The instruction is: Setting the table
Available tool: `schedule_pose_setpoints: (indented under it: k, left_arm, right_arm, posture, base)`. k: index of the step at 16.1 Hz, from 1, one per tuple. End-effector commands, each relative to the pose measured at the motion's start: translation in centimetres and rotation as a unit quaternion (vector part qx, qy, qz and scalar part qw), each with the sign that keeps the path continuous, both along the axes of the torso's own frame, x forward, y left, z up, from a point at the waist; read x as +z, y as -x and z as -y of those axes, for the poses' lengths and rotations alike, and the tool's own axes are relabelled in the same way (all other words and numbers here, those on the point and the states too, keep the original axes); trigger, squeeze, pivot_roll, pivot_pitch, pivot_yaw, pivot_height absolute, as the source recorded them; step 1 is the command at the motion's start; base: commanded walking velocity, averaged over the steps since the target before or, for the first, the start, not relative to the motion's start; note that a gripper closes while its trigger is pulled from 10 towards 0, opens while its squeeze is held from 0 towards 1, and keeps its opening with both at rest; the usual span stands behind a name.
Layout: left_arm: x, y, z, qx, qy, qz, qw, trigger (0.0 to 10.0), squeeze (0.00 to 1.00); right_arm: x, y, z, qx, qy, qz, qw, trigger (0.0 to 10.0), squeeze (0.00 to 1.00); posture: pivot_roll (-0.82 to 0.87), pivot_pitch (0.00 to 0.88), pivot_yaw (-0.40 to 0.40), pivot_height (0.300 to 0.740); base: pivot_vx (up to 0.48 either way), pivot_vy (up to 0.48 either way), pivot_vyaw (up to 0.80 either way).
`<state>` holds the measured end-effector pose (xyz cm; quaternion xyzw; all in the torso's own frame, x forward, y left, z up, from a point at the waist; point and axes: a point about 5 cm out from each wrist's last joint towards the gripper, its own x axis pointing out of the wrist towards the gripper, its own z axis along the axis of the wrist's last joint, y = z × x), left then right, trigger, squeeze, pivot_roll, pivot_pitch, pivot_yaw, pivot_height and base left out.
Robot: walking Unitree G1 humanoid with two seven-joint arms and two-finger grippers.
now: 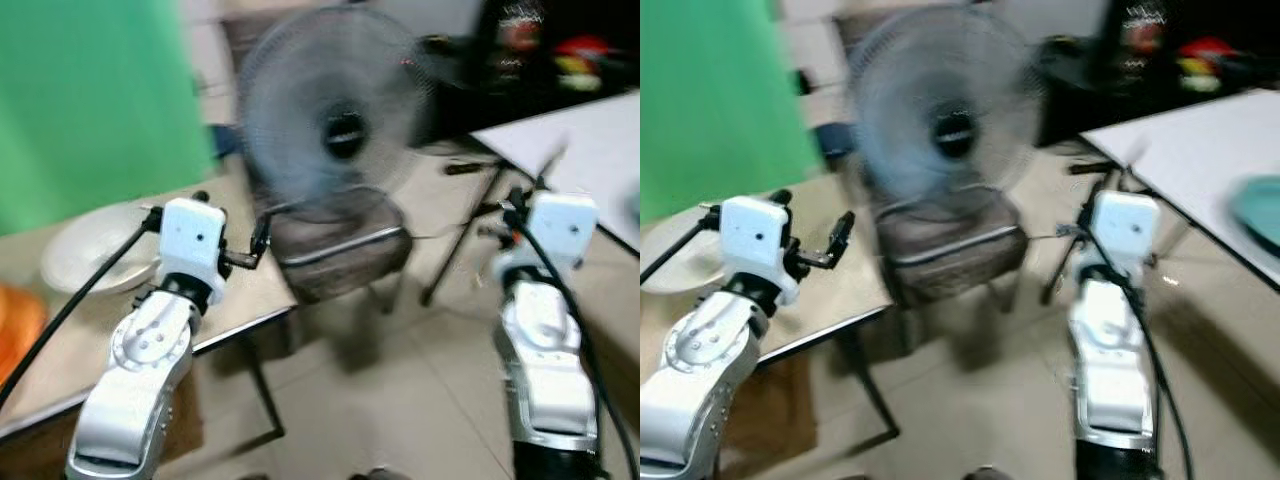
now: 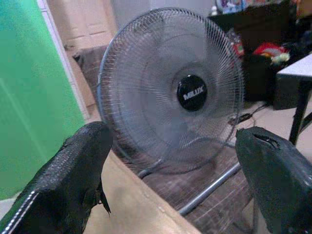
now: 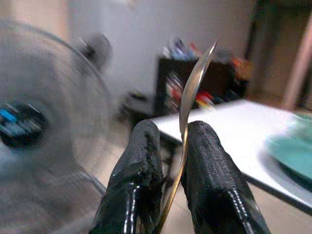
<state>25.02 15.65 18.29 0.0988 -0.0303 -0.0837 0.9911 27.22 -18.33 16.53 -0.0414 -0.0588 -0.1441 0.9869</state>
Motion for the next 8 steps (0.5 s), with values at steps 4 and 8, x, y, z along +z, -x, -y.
schedule_pose_setpoints:
  k: [4,8]
  left_arm:
    - [-1.5,0.0,-2.0,0.063,0.008,-0.037,0.997,10.0,0.0]
    - [-1.3,0.3,-2.8,0.111,0.007,0.001,0.994,10.0,0.0]
  right_arm:
    - [-1.7,-0.2,-0.6,0.028,0.027,-0.077,0.996,10.0,0.0]
    - [-1.5,-0.6,-1.3,0.015,-0.006,-0.066,0.998,10.0,0.0]
  posture:
    - [0.08,0.0,-0.013,0.74]
    - [0.1,0.0,-0.03,0.74]
  base:
    - [0.0,0.0,0.0]
    - [0.0,0.0,-0.78]
